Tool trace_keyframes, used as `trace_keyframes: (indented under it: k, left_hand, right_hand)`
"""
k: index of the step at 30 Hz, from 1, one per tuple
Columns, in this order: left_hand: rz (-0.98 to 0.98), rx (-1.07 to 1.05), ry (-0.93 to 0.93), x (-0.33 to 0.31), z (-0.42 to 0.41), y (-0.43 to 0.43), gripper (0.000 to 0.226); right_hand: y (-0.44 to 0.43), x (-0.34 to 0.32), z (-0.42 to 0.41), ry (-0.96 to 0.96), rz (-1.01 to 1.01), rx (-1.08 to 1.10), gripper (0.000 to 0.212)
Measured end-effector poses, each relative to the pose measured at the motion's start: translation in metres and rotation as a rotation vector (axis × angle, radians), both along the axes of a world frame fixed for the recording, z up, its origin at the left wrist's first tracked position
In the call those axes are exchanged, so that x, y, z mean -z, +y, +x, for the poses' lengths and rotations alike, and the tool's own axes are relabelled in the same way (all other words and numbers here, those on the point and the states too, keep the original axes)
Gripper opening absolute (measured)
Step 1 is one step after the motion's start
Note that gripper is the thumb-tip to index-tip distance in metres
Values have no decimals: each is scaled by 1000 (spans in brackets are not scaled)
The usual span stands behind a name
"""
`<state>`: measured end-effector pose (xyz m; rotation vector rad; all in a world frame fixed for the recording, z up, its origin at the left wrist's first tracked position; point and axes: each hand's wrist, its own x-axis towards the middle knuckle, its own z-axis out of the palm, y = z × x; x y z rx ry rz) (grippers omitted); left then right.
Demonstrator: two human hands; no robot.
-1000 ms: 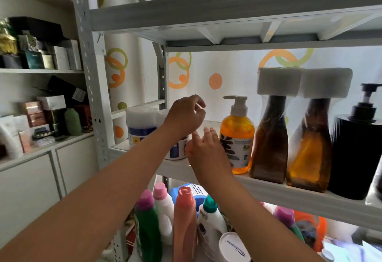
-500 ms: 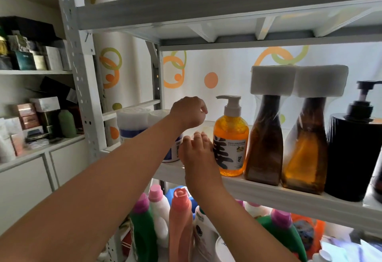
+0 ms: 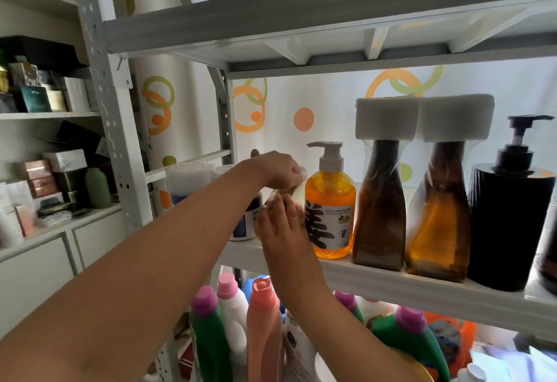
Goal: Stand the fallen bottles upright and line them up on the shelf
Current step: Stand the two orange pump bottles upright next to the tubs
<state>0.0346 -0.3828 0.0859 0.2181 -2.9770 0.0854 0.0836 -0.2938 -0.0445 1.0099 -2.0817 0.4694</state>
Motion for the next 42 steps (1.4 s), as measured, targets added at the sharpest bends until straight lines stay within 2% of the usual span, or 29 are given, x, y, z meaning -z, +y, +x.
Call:
trace_keyframes:
  k: [5, 11, 14, 19, 24, 29, 36, 42]
  left_hand:
    - [92, 47, 52, -4, 12, -1, 38]
    - [120, -101, 257, -6, 9, -6, 56]
    - [133, -125, 247, -8, 8, -8, 62]
    - [87, -142, 218, -12, 12, -9, 48]
    - [114, -143, 269, -12, 15, -12, 49]
    - [280, -71, 329, -7, 19, -14, 45]
    - [372, 43, 405, -7, 33, -18, 36]
    - [424, 149, 433, -5, 43, -18, 33]
  right_hand:
    - [7, 4, 2, 4, -24, -50, 76]
    - [16, 11, 5, 77, -62, -145, 77]
    - [19, 14, 5, 109, -61, -169, 78]
    - [26, 20, -4, 121, -29, -196, 80]
    - [28, 21, -6, 129, -17, -204, 82]
    - [27, 25, -7, 129, 2, -176, 84]
    - [26, 34, -10, 132, 61, -147, 83]
    - [26, 40, -10, 140, 73, -170, 70]
